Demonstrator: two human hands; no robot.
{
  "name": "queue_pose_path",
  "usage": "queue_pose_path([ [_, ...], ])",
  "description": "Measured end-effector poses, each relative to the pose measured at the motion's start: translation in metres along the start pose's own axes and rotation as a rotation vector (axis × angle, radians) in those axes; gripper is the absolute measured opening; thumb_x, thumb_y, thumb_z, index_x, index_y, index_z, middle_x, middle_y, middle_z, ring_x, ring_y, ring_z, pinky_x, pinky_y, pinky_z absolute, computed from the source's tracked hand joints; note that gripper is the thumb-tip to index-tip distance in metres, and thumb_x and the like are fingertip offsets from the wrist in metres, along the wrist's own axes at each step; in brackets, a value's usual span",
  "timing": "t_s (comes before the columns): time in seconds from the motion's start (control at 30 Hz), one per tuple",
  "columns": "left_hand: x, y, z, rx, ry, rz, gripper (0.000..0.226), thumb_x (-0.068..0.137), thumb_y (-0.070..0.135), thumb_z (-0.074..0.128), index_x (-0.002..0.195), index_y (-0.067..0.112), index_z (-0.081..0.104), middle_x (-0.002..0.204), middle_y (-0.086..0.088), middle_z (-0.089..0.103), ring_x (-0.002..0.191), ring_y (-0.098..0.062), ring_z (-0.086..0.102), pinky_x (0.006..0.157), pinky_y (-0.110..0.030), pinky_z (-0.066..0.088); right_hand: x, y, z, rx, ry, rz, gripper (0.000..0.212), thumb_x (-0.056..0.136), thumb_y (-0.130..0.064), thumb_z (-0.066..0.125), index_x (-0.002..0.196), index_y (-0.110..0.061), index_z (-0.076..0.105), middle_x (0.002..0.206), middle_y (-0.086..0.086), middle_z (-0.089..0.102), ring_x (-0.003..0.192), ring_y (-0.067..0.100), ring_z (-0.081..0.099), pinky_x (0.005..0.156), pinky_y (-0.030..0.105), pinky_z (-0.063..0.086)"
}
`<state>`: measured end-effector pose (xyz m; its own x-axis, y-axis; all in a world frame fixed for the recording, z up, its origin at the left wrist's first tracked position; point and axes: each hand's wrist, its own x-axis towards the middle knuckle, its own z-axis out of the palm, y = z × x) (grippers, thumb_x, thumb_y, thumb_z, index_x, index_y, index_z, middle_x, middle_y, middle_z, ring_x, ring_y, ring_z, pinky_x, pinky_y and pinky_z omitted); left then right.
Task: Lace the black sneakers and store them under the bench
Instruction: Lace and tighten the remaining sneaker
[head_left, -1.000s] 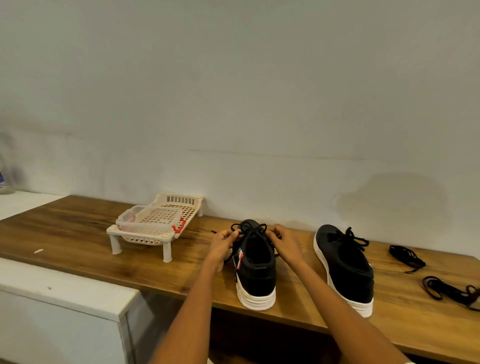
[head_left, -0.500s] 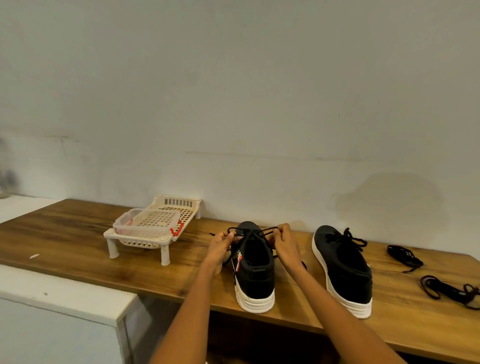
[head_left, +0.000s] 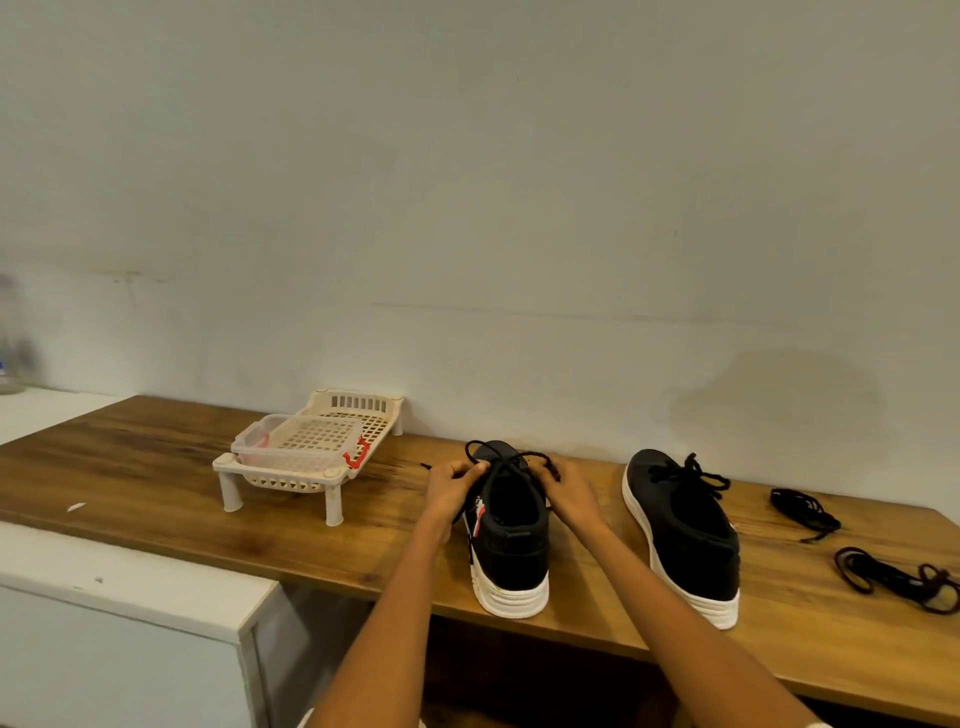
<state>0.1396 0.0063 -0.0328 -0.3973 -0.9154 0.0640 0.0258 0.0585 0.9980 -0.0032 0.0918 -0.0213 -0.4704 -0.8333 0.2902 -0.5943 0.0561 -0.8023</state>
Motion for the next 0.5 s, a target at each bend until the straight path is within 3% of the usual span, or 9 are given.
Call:
queue_pose_path([
  [0.13, 0.0019, -0.0023, 0.0008, -0.002, 0.006, -0.022, 0.012, 0.093, 0.018, 0.057, 0.091, 0.011, 0.066, 0.093, -0.009, 0.069, 0.09, -0.02, 0.063, 0.069, -0.022, 0.047, -0.0014, 0.0013, 0.0006, 0.092, 0.069, 0.085, 0.014, 0.101, -0.016, 0.039, 0.096, -0.01, 0.051, 0.08, 0.001, 0.057, 0.078, 0.021, 0.057, 0.074, 0.038, 0.051],
  [0.27, 0.0018, -0.0016, 0.0006, -0.014, 0.085, -0.011, 0.015, 0.089, 0.016, 0.064, 0.097, 0.006, 0.054, 0.091, -0.005, 0.061, 0.086, -0.017, 0.058, 0.072, -0.024, 0.047, -0.0058, 0.0038, 0.0056, 0.243, 0.134, 0.121, 0.012, 0.1, -0.013, 0.039, 0.095, -0.009, 0.049, 0.08, -0.002, 0.058, 0.081, 0.022, 0.059, 0.074, 0.037, 0.052],
  [0.37, 0.0023, 0.0003, -0.0018, 0.068, 0.087, 0.035, 0.02, 0.084, 0.016, 0.069, 0.087, 0.009, 0.051, 0.083, -0.005, 0.058, 0.078, -0.015, 0.056, 0.069, -0.022, 0.047, -0.0093, 0.0061, 0.0079, 0.315, 0.2, 0.102, 0.016, 0.097, -0.026, 0.05, 0.089, -0.013, 0.049, 0.079, 0.0, 0.061, 0.081, 0.023, 0.063, 0.075, 0.041, 0.052],
  [0.43, 0.0023, 0.0006, -0.0029, 0.159, 0.024, 0.094, 0.013, 0.086, 0.014, 0.067, 0.082, 0.01, 0.056, 0.081, -0.005, 0.061, 0.078, -0.016, 0.057, 0.07, -0.022, 0.047, -0.0092, 0.0068, 0.0081, 0.292, 0.212, 0.061, 0.028, 0.094, -0.036, 0.054, 0.079, -0.012, 0.052, 0.072, 0.001, 0.06, 0.071, 0.019, 0.059, 0.066, 0.036, 0.048],
  [0.5, 0.0012, 0.0037, -0.005, 0.215, -0.048, 0.147, 0.008, 0.089, 0.013, 0.063, 0.094, 0.009, 0.065, 0.092, -0.004, 0.066, 0.088, -0.013, 0.061, 0.077, -0.019, 0.048, -0.006, 0.0074, 0.0086, 0.246, 0.156, -0.003, 0.035, 0.092, -0.039, 0.056, 0.076, -0.008, 0.06, 0.069, 0.003, 0.06, 0.065, 0.015, 0.054, 0.061, 0.031, 0.042],
])
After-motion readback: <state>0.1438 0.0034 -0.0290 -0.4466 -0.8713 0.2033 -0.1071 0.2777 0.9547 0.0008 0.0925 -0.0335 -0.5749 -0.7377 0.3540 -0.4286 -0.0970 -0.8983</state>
